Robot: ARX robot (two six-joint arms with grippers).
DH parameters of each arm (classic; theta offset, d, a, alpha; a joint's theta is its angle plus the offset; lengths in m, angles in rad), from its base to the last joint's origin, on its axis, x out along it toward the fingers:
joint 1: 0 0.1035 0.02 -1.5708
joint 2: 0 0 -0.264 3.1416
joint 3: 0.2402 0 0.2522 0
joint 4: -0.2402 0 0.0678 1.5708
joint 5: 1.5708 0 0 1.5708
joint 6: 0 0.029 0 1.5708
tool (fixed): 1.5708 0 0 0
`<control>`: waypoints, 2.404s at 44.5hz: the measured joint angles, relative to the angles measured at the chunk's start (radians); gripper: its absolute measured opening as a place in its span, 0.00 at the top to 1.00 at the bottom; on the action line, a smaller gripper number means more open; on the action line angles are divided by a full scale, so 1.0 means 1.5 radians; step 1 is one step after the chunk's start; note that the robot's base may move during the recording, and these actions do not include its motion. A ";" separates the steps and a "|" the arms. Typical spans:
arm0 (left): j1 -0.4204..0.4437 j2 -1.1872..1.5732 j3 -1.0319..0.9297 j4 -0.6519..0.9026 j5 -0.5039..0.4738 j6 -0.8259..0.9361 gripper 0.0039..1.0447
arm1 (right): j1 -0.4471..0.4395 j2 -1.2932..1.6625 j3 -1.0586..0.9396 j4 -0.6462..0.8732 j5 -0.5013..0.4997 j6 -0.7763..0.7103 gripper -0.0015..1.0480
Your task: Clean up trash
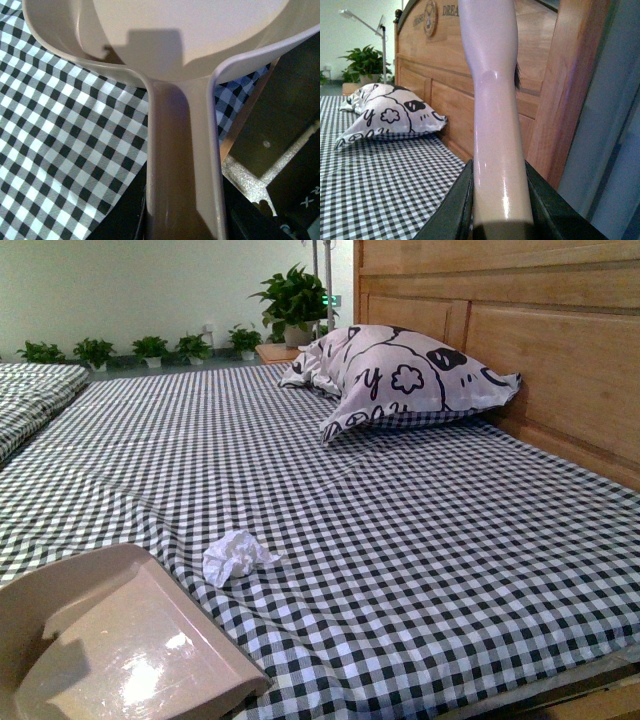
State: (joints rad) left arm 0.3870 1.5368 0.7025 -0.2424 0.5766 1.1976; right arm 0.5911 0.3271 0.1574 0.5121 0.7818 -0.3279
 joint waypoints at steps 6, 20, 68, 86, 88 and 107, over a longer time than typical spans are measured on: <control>0.003 0.011 0.000 -0.006 -0.003 0.011 0.75 | 0.000 0.000 0.000 0.000 0.000 0.000 0.79; 0.006 0.024 0.000 -0.004 -0.008 0.016 0.75 | 0.000 0.000 0.000 0.000 0.000 0.000 0.79; 0.006 0.024 0.000 -0.003 -0.009 0.020 0.75 | 0.011 0.980 0.562 -0.187 -0.417 0.281 0.79; 0.006 0.024 0.000 -0.003 -0.009 0.020 0.75 | 0.041 1.154 0.730 -0.230 -0.408 0.258 0.79; 0.006 0.024 0.000 -0.003 -0.009 0.020 0.75 | 0.041 1.164 0.737 -0.233 -0.405 0.251 0.79; 0.006 0.024 0.000 -0.003 -0.009 0.021 0.75 | 0.031 1.219 0.748 -0.264 -0.420 0.205 0.79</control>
State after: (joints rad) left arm 0.3958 1.5734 0.7029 -0.2474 0.5632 1.2293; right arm 0.6380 2.1563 1.2793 0.1165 0.1524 -0.0196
